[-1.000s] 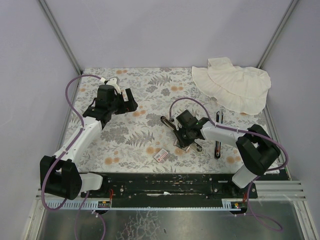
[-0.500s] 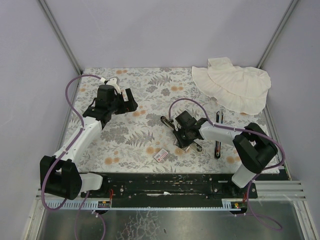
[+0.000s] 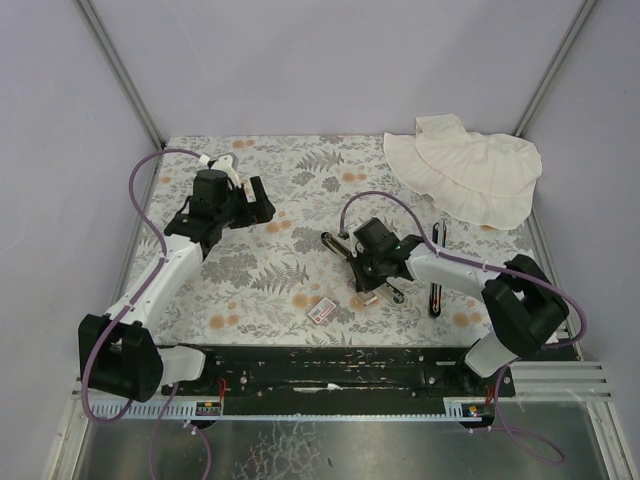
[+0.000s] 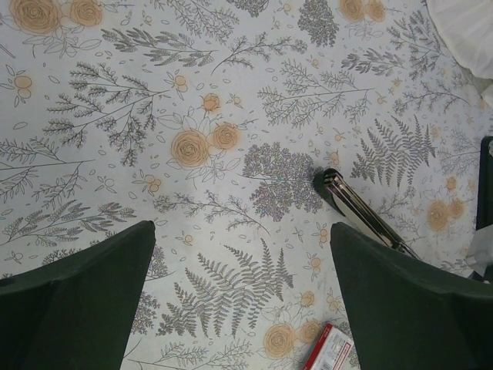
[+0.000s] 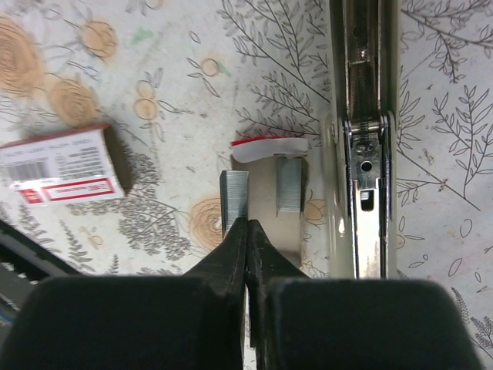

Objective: Load the staples into the stapler

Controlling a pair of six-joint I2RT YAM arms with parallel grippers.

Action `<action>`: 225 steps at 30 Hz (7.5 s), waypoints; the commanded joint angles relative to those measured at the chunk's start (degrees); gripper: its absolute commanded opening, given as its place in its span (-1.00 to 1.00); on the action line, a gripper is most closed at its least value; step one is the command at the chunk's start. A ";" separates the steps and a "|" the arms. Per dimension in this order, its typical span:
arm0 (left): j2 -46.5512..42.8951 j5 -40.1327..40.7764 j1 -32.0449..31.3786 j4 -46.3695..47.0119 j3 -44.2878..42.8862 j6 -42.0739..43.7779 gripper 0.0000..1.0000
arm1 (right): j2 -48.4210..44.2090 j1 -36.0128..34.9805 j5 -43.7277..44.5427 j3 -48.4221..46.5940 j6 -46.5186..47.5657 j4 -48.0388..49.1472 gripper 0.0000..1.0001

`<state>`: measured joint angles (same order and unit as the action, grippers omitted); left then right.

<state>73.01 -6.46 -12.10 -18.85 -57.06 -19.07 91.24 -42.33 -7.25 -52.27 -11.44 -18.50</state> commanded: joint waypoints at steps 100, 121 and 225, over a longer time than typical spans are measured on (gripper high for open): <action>6.40 4.72 -33.42 3.99 6.83 -26.88 -0.79 | -38.29 13.75 -17.74 13.99 -14.63 9.55 0.20; 31.26 9.05 -41.88 -5.56 -6.81 -32.81 -0.71 | -40.30 13.70 -11.36 15.49 -10.23 1.99 0.20; 31.14 -15.62 -18.33 23.75 -3.91 -26.29 0.70 | -19.79 9.96 2.89 5.18 -9.14 -0.72 -0.73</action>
<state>99.50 -23.00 -29.47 -1.15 -57.76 -40.64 75.64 -32.51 -2.22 -48.31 -19.46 -21.08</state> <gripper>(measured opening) 0.853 0.215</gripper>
